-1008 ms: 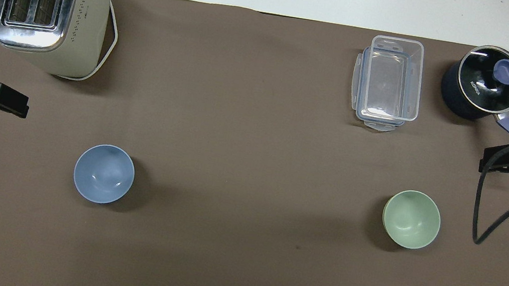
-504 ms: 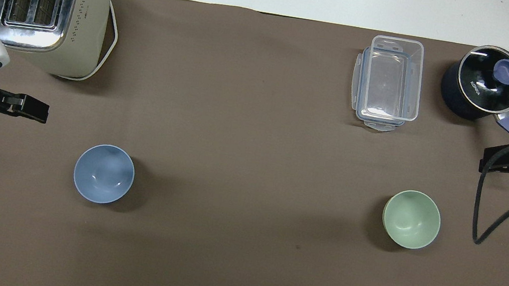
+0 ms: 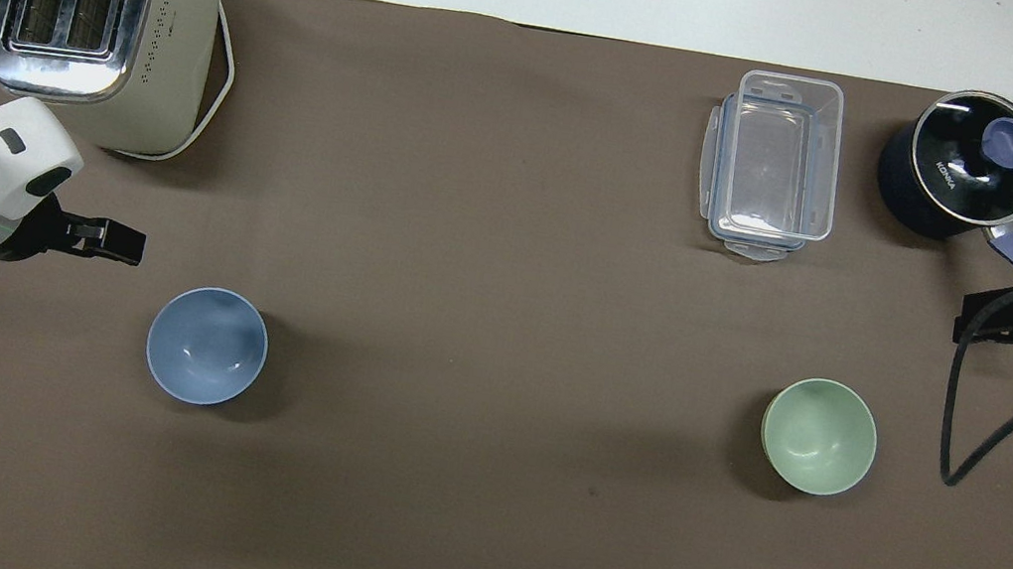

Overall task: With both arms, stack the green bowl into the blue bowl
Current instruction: 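Move the left gripper toward the blue bowl and grip its rim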

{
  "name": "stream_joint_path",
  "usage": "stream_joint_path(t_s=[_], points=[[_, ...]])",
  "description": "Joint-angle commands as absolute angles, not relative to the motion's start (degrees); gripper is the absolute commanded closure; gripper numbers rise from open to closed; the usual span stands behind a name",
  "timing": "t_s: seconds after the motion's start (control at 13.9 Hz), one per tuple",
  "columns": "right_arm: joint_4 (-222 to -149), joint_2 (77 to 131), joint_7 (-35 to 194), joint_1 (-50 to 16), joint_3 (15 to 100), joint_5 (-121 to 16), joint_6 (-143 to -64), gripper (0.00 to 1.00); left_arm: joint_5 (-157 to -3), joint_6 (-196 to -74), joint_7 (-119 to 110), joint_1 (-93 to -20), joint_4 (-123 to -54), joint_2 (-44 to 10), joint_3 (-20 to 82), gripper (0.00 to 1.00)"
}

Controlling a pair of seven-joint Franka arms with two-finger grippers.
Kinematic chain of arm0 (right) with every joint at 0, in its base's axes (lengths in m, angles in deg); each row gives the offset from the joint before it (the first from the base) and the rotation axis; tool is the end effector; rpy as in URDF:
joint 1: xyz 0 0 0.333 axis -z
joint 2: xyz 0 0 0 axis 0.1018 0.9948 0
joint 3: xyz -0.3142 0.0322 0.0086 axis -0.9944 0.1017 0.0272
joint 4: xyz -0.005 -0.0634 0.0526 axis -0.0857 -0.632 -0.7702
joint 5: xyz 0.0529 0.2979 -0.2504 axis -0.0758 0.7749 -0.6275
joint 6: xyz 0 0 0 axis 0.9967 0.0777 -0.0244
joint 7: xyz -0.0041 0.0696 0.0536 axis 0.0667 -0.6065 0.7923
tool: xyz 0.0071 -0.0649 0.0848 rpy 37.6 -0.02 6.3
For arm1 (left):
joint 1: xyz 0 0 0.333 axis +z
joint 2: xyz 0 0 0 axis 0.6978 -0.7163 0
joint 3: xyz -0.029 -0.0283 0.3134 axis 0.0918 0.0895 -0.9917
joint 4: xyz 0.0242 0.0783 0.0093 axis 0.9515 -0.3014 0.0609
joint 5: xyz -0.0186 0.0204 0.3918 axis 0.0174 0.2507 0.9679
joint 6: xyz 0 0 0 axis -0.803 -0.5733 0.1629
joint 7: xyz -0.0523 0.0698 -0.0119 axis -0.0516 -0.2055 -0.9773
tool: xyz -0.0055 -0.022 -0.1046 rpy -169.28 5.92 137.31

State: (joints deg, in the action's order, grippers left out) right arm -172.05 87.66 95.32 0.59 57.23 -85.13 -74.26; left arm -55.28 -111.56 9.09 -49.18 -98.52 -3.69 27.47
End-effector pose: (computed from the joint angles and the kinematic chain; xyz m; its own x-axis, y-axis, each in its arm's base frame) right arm 0.5463 0.0009 0.6292 0.9917 -0.1273 -0.0191 -0.1266 -0.9913 0.0354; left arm 0.5297 -0.0381 0.4550 0.9992 -0.0382 -0.0112 -0.0380 -0.9992 0.0137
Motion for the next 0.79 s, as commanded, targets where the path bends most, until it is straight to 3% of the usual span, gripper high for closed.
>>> stream_joint_path(t_s=[0.0, 0.72], points=[[-172.9, 87.0, 94.9, 1.2, 57.3, -84.5, -74.7, 0.00, -56.9, -116.2, 6.5, -50.0, -102.9, -2.6, 27.4, 0.00], [-172.9, 87.0, 94.5, 1.2, 57.3, -84.6, -74.6, 0.00, -57.0, -130.8, 1.6, -53.1, -116.8, -3.8, 27.4, 0.00]])
